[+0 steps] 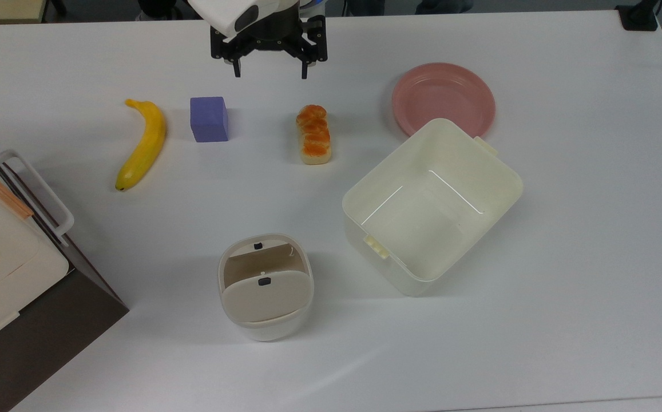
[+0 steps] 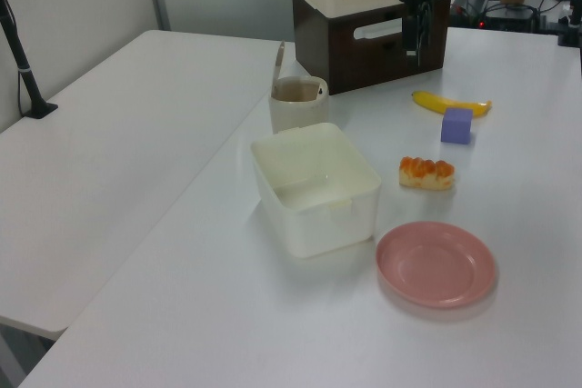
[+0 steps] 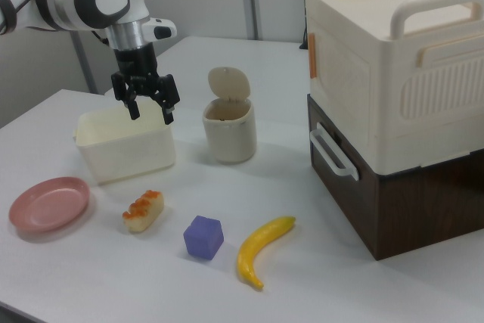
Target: Close the trash can
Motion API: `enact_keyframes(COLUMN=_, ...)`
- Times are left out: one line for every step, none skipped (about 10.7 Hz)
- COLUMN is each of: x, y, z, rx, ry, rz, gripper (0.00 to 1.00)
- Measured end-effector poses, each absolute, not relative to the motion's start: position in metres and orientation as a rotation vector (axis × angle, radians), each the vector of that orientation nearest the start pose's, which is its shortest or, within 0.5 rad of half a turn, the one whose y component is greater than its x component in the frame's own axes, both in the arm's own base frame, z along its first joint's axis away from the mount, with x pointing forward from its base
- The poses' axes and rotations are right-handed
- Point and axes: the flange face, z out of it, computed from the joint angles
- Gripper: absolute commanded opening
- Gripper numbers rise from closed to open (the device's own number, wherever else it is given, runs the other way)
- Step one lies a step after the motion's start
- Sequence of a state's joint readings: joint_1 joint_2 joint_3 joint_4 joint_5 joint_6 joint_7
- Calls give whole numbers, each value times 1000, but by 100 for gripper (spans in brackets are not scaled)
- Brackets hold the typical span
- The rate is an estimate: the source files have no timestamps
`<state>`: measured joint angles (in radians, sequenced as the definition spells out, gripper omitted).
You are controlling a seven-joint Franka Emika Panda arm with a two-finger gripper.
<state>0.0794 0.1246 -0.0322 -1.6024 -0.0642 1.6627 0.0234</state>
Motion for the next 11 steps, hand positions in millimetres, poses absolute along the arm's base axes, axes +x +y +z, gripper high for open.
enact_keyframes(x=594, y=22, z=546, rx=-3210, ry=-49, rz=98, gripper=100)
enact_keyframes(x=595, y=20, z=547, rx=-3210, ry=-35, rz=84, gripper=100)
enact_keyframes(x=596, y=17, z=549, rx=-3210, ry=-25, rz=66, gripper=100)
enact_keyframes(x=597, y=13, z=550, rx=-3210, ry=-15, rz=59, gripper=99)
enact_keyframes(x=597, y=9, z=551, rx=-3210, ry=-5, rz=56, gripper=99)
enact_keyframes(x=597, y=7, z=552, rx=-3210, ry=2, rz=54, gripper=100)
enact_keyframes(x=597, y=7, z=552, rx=-3210, ry=3, rz=53, gripper=100)
enact_keyframes(x=597, y=7, z=553, rx=-3210, ry=3, rz=51, gripper=100)
enact_keyframes(x=597, y=7, z=553, rx=-3210, ry=4, rz=50, gripper=100)
enact_keyframes(x=596, y=6, z=553, rx=-3210, ry=4, rz=49, gripper=100)
enact_keyframes(x=596, y=6, z=554, rx=-3210, ry=4, rz=49, gripper=100)
